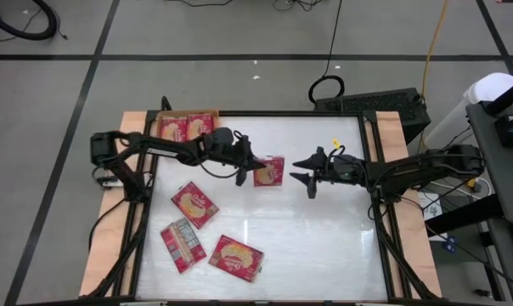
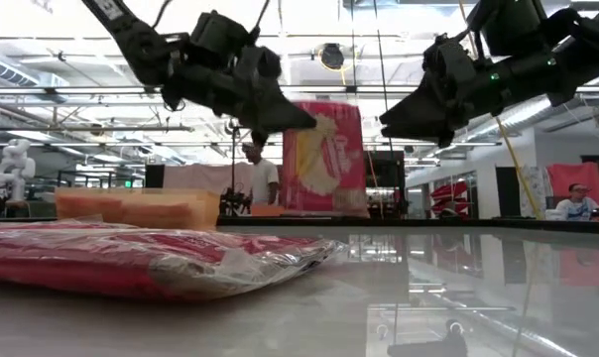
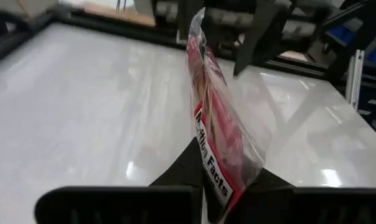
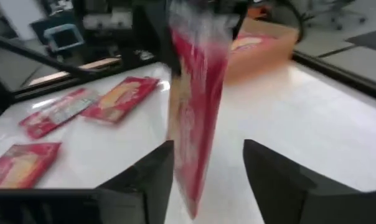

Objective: Sort popcorn bags into baskets
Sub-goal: Put the red popcorn bag into the orange bin

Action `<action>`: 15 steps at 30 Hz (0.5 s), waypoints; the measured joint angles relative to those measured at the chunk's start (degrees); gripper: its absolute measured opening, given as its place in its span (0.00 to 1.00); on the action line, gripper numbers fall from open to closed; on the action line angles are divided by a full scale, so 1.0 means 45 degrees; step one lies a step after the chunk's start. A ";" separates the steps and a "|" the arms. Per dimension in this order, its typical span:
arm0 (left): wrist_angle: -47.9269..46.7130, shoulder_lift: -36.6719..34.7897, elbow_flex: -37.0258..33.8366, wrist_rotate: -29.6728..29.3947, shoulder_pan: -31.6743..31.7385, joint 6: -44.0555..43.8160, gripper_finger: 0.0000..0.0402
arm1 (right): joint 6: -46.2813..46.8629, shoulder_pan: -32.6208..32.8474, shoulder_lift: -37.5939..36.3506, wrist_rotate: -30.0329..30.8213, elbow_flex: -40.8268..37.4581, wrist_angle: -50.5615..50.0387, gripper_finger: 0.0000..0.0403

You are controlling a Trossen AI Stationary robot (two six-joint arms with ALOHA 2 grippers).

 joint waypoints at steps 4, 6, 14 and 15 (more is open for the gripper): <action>-0.0542 -0.0766 0.0019 0.0000 0.0000 0.0342 0.03 | -0.0222 -0.0013 0.1084 -0.0143 0.0000 0.1671 0.52; -0.0634 -0.0919 0.0019 0.0000 0.0000 0.0449 0.03 | -0.0581 -0.0018 0.1783 -0.0129 -0.0005 0.2819 0.53; -0.0995 -0.1125 0.0015 -0.0005 -0.0034 0.0735 0.05 | -0.0929 -0.0398 0.5222 -0.1131 -0.0004 0.7387 0.43; -0.1021 -0.1121 0.0015 -0.0001 -0.0034 0.0777 0.04 | -0.0745 -0.0445 0.5699 -0.1144 0.0018 0.7898 0.41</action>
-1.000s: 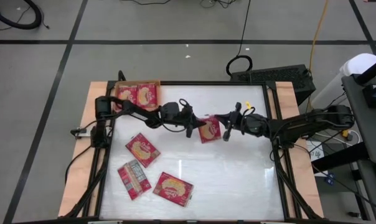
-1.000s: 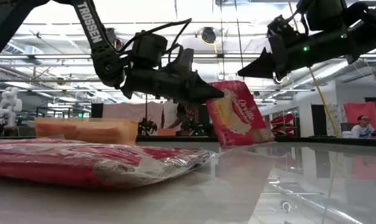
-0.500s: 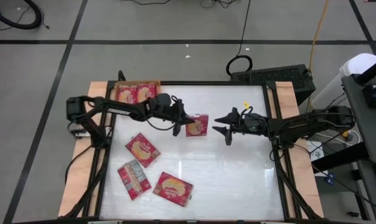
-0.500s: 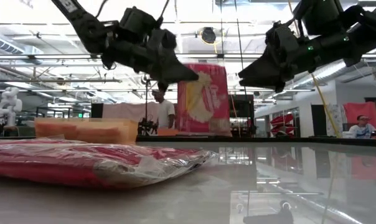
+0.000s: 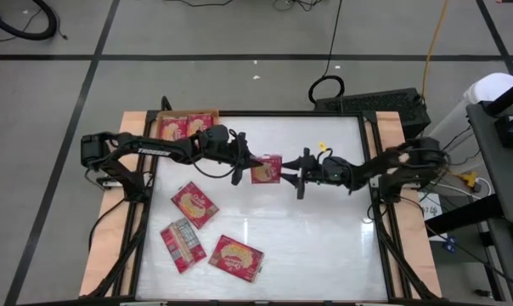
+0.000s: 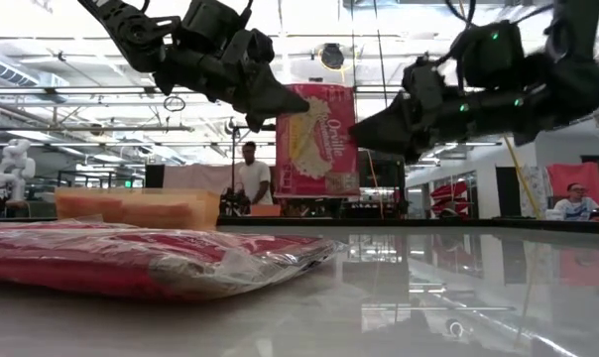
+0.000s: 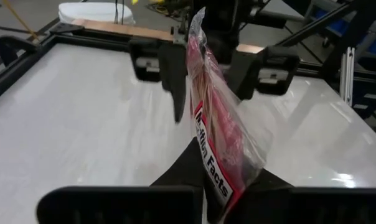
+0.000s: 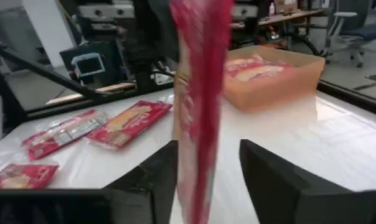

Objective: Sort popcorn bags into baskets
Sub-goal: Put the red popcorn bag into the orange bin

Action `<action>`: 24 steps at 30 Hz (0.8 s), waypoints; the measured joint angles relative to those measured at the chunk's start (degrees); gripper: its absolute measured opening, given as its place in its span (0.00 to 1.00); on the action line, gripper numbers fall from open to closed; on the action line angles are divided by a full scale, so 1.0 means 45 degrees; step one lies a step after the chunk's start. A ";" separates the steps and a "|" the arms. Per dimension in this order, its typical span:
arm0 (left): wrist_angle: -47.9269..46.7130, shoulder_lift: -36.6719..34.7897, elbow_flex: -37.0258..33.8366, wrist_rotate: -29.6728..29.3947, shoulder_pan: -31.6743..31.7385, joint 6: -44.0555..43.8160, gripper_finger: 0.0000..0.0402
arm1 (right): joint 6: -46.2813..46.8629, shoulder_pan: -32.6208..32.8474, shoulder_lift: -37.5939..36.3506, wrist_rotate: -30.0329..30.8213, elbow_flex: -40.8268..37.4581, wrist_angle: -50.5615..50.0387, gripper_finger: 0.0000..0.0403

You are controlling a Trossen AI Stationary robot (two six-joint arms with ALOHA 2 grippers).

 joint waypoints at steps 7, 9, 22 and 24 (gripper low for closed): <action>-0.0001 0.0001 0.0000 0.0001 0.0000 -0.0042 0.07 | -0.0239 0.0029 0.2359 -0.0347 0.1330 0.1943 0.09; -0.0088 -0.0009 0.0000 0.0001 0.0002 -0.0187 0.12 | -0.0446 0.0024 0.2591 -0.0646 0.1843 0.1646 0.03; -0.5428 -0.2024 -0.0071 -0.1292 0.0496 0.0605 0.46 | -0.0718 -0.1285 0.1589 -0.2255 0.2348 -0.0319 0.02; -0.5115 -0.2243 -0.0234 -0.1301 0.0529 0.0874 0.48 | -0.0649 -0.1569 0.1543 -0.2727 0.2528 -0.0275 0.03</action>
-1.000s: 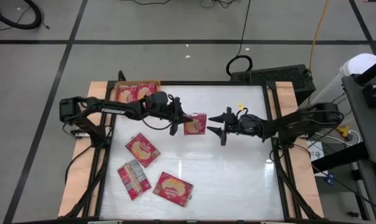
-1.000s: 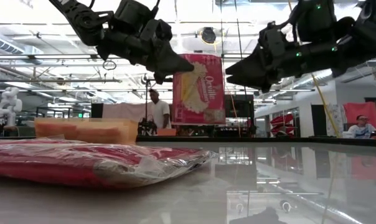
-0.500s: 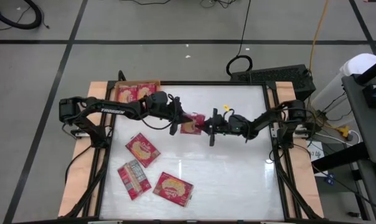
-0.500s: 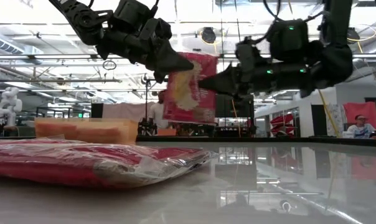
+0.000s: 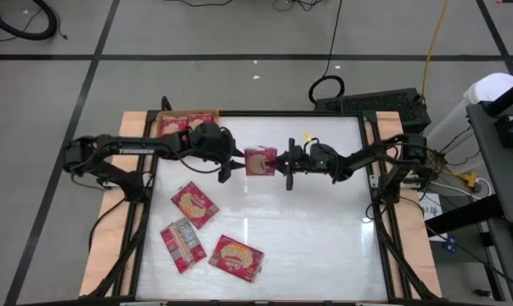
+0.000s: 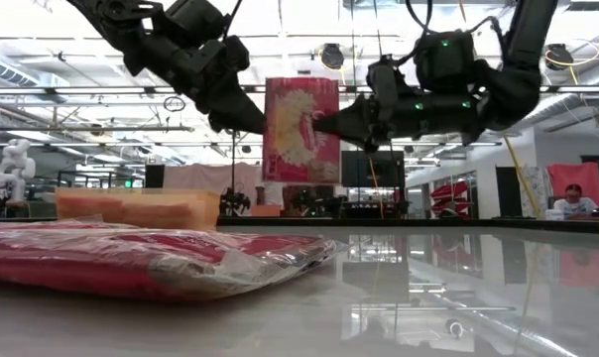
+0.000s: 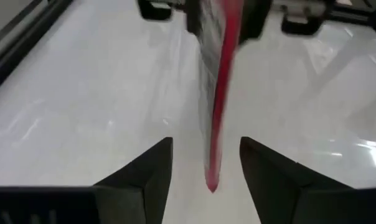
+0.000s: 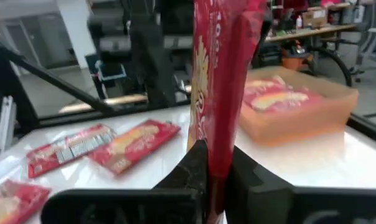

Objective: Sort popcorn bags into baskets
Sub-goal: Put the red popcorn bag into the orange bin

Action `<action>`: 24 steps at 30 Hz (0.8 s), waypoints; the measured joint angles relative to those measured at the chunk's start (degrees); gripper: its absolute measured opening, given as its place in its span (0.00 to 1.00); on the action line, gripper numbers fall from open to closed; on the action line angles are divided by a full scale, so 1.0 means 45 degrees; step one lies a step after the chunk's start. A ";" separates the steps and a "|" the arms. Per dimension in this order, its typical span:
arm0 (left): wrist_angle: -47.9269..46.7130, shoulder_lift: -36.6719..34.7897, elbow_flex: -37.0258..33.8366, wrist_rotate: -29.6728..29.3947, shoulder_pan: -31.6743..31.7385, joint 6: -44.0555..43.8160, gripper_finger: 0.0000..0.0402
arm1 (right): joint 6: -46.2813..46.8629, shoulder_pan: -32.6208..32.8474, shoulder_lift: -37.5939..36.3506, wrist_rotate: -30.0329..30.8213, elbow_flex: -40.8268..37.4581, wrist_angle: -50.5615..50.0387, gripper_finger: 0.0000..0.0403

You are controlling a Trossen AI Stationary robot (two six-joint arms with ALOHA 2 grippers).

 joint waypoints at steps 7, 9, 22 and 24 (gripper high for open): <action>0.2581 -0.0020 -0.0941 -0.0045 0.0053 -0.0222 0.43 | -0.0719 -0.0418 -0.0005 -0.1327 0.1560 -0.1659 0.05; 0.3139 -0.0020 -0.1265 -0.0043 0.0053 -0.0413 0.39 | -0.1057 -0.0460 0.0000 -0.1508 0.1763 -0.1874 0.04; 0.3117 -0.0335 -0.1621 0.0729 0.0253 -0.1537 0.06 | -0.0983 -0.0659 -0.0013 -0.1503 0.1857 -0.1750 0.06; 0.2786 -0.0582 -0.1621 0.0723 0.0257 -0.1725 0.07 | -0.0957 -0.0539 -0.0019 -0.1074 0.1859 -0.1694 0.08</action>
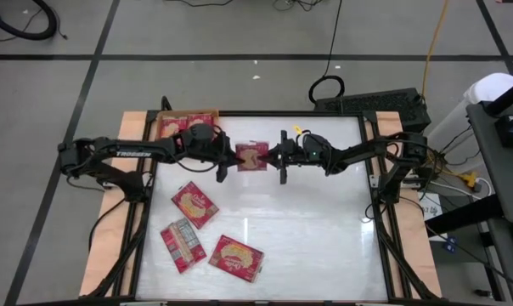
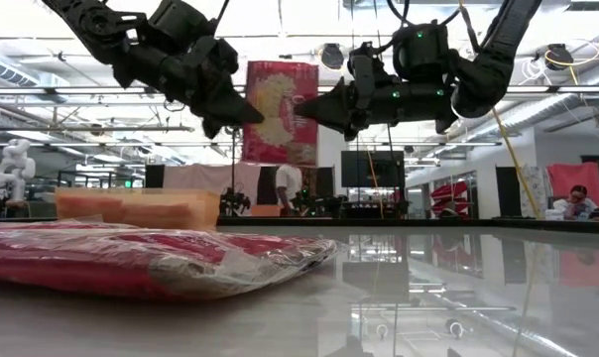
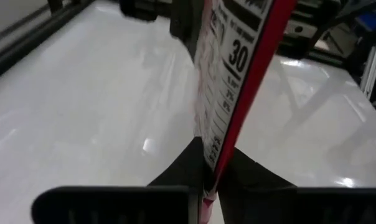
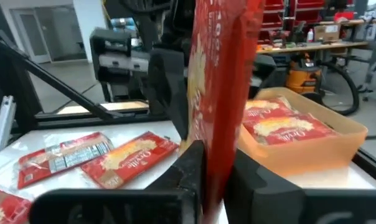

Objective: Sort popcorn bags into baskets
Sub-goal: Put the red popcorn bag into the orange bin

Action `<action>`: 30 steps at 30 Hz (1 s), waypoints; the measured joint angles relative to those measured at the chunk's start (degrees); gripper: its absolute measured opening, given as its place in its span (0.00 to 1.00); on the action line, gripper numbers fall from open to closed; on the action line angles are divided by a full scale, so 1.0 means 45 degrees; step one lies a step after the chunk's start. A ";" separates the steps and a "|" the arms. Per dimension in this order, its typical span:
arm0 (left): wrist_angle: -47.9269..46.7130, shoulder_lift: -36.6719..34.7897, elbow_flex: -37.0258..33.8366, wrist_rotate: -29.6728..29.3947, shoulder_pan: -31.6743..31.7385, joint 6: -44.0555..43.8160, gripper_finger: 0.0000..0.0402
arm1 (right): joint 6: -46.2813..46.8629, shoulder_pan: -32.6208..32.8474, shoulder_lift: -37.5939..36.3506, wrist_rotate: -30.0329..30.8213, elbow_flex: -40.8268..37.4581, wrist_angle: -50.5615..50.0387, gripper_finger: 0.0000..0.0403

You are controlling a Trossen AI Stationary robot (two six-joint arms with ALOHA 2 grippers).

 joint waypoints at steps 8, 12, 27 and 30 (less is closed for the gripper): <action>-0.3607 -0.2569 0.0000 -0.0873 0.0552 0.0056 0.03 | -0.0032 0.0135 0.0005 0.0192 -0.0024 -0.0511 0.29; -0.6100 -0.4382 0.0000 -0.2421 0.1088 -0.0269 0.06 | -0.0073 0.0121 0.0010 0.0192 -0.0032 -0.1282 0.36; -1.2372 -0.8010 0.0359 -0.5276 0.4732 -0.0950 0.07 | -0.1025 0.0145 0.0015 0.0134 -0.0034 -0.1758 0.38; -1.3069 -0.7952 0.0359 -0.5446 0.5712 -0.0546 0.07 | -0.1078 0.0150 0.0015 0.0134 -0.0034 -0.1877 0.38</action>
